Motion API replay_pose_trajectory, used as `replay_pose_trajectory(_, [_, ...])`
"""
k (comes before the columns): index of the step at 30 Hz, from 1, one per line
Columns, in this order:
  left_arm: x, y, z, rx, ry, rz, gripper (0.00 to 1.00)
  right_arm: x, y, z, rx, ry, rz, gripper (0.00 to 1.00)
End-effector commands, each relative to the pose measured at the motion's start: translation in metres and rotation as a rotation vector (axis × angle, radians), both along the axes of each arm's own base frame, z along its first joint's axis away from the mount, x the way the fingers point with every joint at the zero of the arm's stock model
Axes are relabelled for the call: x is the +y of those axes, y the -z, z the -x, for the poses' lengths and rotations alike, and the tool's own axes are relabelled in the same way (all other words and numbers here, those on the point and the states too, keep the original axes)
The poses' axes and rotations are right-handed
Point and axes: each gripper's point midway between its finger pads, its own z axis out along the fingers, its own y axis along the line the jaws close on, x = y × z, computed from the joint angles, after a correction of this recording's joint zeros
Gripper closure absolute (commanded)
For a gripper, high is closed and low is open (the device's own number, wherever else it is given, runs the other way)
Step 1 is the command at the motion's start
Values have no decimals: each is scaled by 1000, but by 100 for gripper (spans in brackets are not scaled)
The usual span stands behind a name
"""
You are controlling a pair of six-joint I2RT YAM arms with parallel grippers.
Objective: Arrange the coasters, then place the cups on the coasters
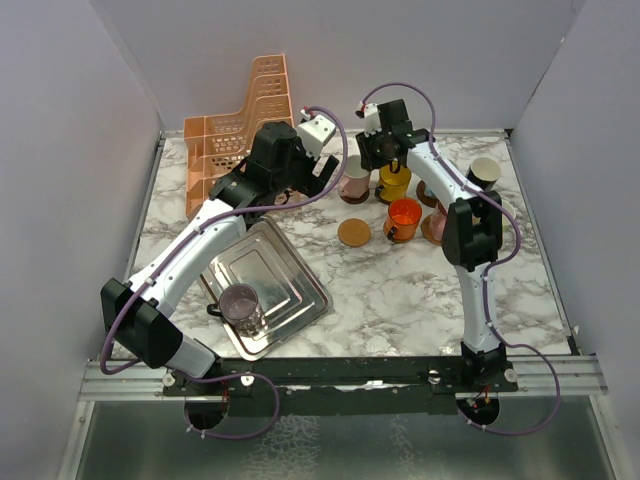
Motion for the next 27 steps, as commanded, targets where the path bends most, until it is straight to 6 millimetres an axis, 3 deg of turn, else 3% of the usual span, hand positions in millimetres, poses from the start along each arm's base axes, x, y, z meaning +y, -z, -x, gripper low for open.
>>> replay_pose_trajectory(1, [1, -11, 3, -23, 19, 14, 7, -1, -16, -5, -37, 22, 5, 66])
replay_pose_trajectory(8, [9, -9, 3, -38, 46, -39, 7, -3, -74, -8, -145, 33, -24, 49])
replay_pose_trajectory(14, [22, 17, 21, 36, 194, -152, 7, -9, -132, 8, -243, 26, -52, 44])
replay_pose_trajectory(21, [64, 65, 54, 166, 271, -344, 7, -14, -157, 57, -322, -94, -67, 25])
replay_pose_trajectory(24, [85, 83, 72, 236, 304, -427, 7, -17, -165, 79, -371, -142, -74, 21])
replay_pose_trajectory(27, [102, 104, 98, 322, 371, -517, 1, -18, -168, 98, -389, -182, -87, 19])
